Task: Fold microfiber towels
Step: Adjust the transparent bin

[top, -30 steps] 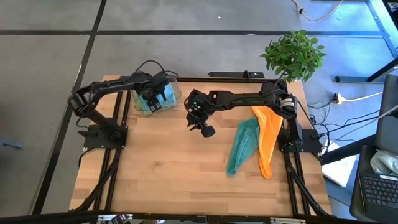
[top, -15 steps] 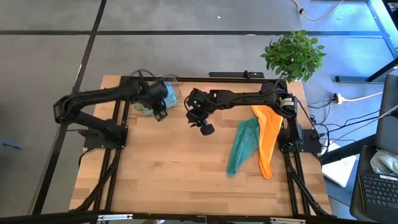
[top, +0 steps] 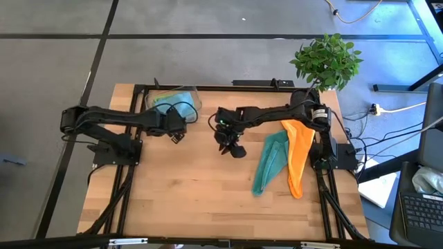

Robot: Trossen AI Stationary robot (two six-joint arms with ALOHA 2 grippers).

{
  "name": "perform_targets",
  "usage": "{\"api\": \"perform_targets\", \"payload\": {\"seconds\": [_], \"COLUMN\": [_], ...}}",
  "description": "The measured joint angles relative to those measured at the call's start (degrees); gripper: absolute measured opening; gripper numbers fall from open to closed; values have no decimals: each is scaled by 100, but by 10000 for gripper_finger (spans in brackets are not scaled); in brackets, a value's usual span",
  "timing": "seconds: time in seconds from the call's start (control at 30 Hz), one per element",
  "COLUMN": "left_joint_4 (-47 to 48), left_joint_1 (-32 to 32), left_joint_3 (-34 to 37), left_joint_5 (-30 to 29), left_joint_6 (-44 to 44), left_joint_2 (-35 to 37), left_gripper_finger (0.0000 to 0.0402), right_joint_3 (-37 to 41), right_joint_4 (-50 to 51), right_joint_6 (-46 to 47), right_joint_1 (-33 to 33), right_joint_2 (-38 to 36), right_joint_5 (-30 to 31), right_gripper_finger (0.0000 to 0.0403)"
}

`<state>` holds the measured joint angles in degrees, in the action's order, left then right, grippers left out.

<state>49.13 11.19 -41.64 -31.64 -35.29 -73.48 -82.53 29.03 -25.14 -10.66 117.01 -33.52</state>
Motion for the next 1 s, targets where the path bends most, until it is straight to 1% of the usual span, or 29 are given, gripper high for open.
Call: {"api": "perform_targets", "payload": {"seconds": [0.07,0.2,0.27,0.43,0.53,0.67,0.77,0.83,1.0], "left_joint_4": [-151,102,103,77,-118,-316,-395,-396,-254], "left_joint_1": [98,336,454,688,776,773,726,661,313], "left_joint_3": [205,470,528,552,550,550,620,721,821], "left_joint_5": [-51,-344,-605,-1110,-1212,-1225,-1460,-1555,-1378], "left_joint_6": [343,139,58,-2,242,427,419,304,-139], "left_joint_2": [3,3,1,1,1,1,1,1,5], "left_gripper_finger": [166,166,166,166,166,166,166,166,166], "right_joint_3": [117,355,410,308,227,222,222,222,222], "right_joint_4": [-233,-699,-948,-1031,-1047,-1039,-1025,-1005,-819], "right_joint_6": [248,415,469,541,553,550,548,553,605], "right_joint_1": [63,345,506,843,970,1124,1241,1320,1567], "right_joint_2": [0,0,0,1,2,2,0,2,2], "right_joint_5": [9,-13,21,606,718,707,702,699,693], "right_gripper_finger": [106,106,106,106,106,106,106,106,106]}}
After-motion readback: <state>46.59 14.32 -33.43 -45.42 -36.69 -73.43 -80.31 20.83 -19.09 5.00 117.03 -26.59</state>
